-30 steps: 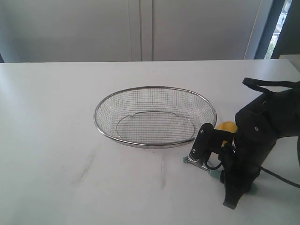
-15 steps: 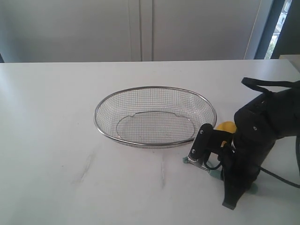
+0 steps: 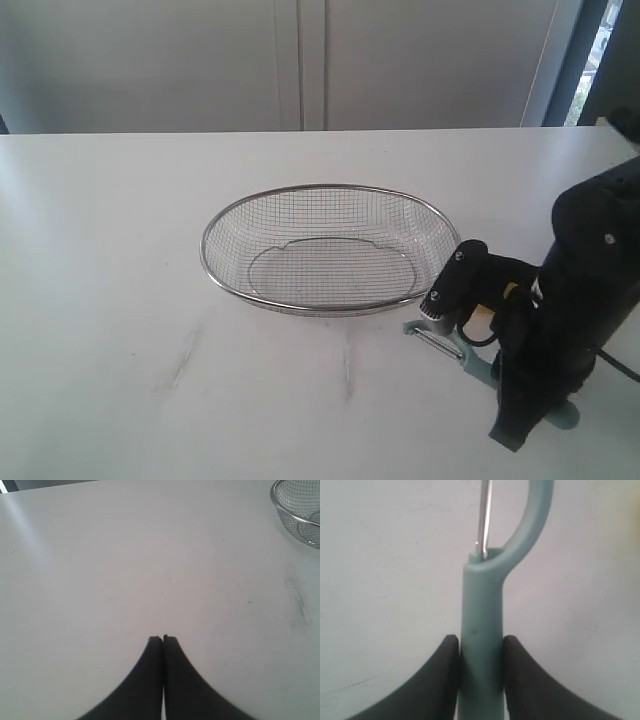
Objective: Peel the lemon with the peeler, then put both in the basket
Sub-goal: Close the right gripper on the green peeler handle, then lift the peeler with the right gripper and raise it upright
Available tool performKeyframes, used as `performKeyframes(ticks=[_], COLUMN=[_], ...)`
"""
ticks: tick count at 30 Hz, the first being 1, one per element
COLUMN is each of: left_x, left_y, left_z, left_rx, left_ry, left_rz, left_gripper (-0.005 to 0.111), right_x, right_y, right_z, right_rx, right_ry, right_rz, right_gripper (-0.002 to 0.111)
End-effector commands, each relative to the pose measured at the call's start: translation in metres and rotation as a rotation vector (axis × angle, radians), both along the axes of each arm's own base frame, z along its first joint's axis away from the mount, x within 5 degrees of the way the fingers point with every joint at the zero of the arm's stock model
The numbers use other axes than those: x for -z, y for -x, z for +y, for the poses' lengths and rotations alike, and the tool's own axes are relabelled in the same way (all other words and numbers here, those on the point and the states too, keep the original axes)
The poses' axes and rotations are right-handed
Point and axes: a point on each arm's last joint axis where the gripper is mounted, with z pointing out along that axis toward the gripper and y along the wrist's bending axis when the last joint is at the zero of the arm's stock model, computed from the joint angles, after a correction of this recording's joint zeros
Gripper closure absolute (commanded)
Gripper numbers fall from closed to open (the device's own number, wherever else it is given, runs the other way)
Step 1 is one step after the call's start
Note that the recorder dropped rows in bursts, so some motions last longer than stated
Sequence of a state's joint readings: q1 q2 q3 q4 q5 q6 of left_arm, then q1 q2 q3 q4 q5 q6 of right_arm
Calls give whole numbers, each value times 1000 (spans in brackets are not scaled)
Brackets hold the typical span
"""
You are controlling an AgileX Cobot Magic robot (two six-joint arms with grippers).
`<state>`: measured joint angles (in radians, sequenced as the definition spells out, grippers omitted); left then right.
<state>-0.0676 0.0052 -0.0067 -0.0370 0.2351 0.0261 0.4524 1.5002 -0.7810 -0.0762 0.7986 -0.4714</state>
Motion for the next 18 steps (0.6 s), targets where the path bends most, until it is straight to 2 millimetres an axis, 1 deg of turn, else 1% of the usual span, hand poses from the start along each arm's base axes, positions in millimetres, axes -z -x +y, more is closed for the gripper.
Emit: performKeyframes(ticks=[1,5,7,12,18], left_x=[2,2,2,2,2], left_y=[0,0,0,0,0], left_z=[-1,-1,-1,-1,-1], left_rx=[6,6,6,6,6], left_ry=[12,12,12,12,12], left_rz=[1,1,1,1,1], left_gripper=[107,107,107,107,107], right_x=[-16,-27,-30,-38,-59], right_y=[12,21,24,31,41], right_z=[-1,2,2,2,-2], right_rx=[108,278,330,358,350], right_ry=[-71,-172,-189,-211,-268], right_rz=[24,50,61,96,34], right_gripper=[108,108,108,108,108])
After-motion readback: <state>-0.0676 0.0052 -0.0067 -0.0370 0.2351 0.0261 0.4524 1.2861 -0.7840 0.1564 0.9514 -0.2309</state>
